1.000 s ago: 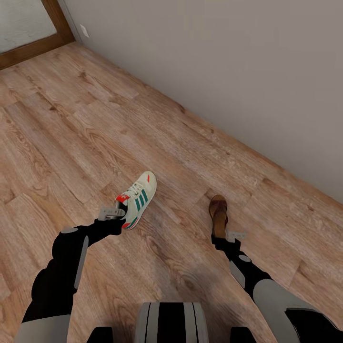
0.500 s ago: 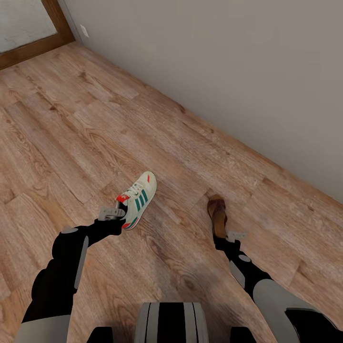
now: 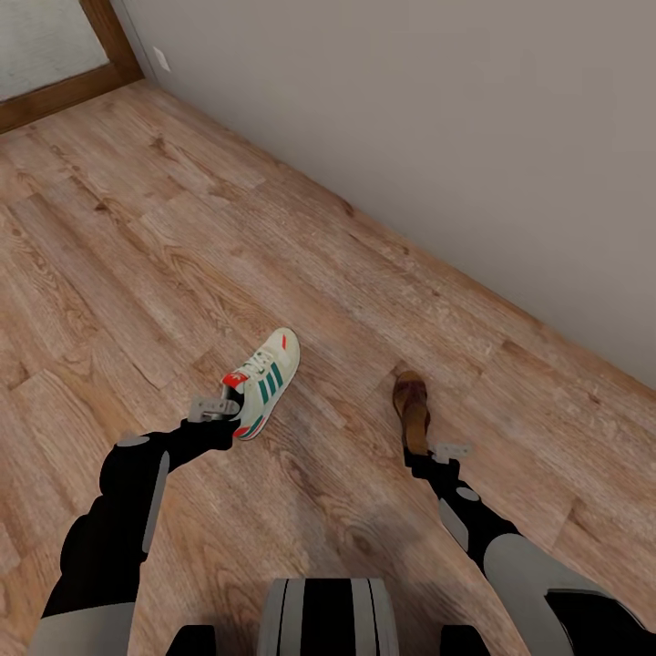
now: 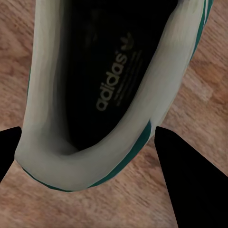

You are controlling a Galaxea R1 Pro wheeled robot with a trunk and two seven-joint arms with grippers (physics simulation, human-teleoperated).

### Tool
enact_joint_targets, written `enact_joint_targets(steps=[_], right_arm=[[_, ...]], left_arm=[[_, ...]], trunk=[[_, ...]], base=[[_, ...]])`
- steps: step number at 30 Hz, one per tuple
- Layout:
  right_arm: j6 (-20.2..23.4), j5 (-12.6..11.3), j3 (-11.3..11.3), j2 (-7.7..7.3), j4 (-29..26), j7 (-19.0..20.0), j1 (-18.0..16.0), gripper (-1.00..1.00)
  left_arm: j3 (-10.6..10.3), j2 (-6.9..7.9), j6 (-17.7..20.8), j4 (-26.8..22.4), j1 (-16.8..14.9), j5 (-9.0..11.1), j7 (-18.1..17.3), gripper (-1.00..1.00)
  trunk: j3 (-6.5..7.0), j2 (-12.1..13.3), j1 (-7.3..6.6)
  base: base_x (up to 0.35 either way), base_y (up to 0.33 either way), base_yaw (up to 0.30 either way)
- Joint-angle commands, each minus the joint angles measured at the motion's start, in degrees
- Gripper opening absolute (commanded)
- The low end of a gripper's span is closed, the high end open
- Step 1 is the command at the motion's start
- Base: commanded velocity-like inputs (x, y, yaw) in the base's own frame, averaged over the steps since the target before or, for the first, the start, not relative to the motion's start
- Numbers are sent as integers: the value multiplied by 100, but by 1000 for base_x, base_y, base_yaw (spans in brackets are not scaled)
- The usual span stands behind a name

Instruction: Pick up the two gym shoes and the two sandals from the corridor floor and place them onto the hallstand (shoe rack) in the corridor, making sure they are on the rack and not on the floor. Arrange them so the two gym shoes are next to each other and the two sandals are next to each other.

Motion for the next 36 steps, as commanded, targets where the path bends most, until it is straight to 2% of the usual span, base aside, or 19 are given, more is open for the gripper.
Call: enact_joint_targets(steps=[1, 7, 36], right_arm=[[0, -30, -1, -1, 0, 8, 0, -100], [0, -29, -1, 3, 6, 8, -1, -100], [7, 26, 16, 51, 8, 22, 0, -100]], left_arm=[[-2, 0, -1, 0, 3, -2, -8, -100], [-61, -7, -1, 0, 8, -2, -7, -100], [-33, -17, -1, 4, 82, -7, 42, -100]], trunk=[[0, 0, 0], [0, 0, 0], [642, 39, -75]], base=[[0, 0, 0], [0, 0, 0], [0, 0, 0]])
